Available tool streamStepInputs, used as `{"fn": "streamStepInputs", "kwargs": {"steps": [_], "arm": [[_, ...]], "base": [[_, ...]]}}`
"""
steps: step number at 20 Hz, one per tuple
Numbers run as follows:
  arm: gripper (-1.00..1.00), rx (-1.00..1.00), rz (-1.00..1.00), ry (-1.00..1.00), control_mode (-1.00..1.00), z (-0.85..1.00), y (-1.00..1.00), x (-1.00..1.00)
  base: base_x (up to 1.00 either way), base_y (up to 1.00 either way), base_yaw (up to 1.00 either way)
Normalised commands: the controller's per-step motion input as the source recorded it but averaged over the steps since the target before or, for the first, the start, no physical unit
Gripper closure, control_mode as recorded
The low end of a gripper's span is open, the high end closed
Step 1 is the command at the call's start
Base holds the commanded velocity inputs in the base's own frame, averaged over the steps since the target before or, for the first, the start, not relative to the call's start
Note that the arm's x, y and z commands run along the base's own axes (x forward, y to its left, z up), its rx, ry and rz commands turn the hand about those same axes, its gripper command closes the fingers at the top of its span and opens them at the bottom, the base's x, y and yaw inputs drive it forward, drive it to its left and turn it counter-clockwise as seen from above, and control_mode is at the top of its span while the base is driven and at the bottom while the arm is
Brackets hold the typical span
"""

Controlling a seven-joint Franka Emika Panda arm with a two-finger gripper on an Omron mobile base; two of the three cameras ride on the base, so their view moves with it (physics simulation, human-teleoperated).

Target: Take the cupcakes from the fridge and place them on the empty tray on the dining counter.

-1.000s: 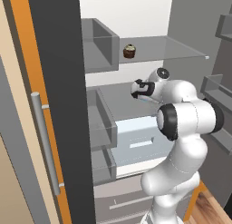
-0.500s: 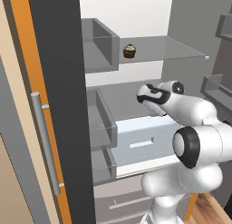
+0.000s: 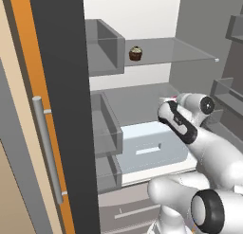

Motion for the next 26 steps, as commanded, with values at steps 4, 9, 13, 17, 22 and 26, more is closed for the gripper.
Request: {"fn": "streamStepInputs", "kwargs": {"steps": [4,9,13,17,22,26], "arm": [[1.00,0.00,0.00,0.01,-1.00,1.00,0.00,-0.57],[1.00,0.00,0.00,0.05,-1.00,0.80,0.00,-0.86],[1.00,-0.03,0.00,0.00,-1.00,0.35,0.00,-1.00],[1.00,-0.01,0.00,-0.02,-1.00,0.10,0.00,-1.00],[1.00,0.00,0.00,-0.03,-1.00,0.28,0.11,-1.00],[1.00,0.00,-0.01,0.00,-1.00,0.60,0.19,-1.00]], "base": [[0.00,0.00,0.00],[0.00,0.00,0.00],[0.00,0.00,0.00],[0.00,0.00,0.00],[0.00,0.00,0.00],[0.00,0.00,0.00]]}}
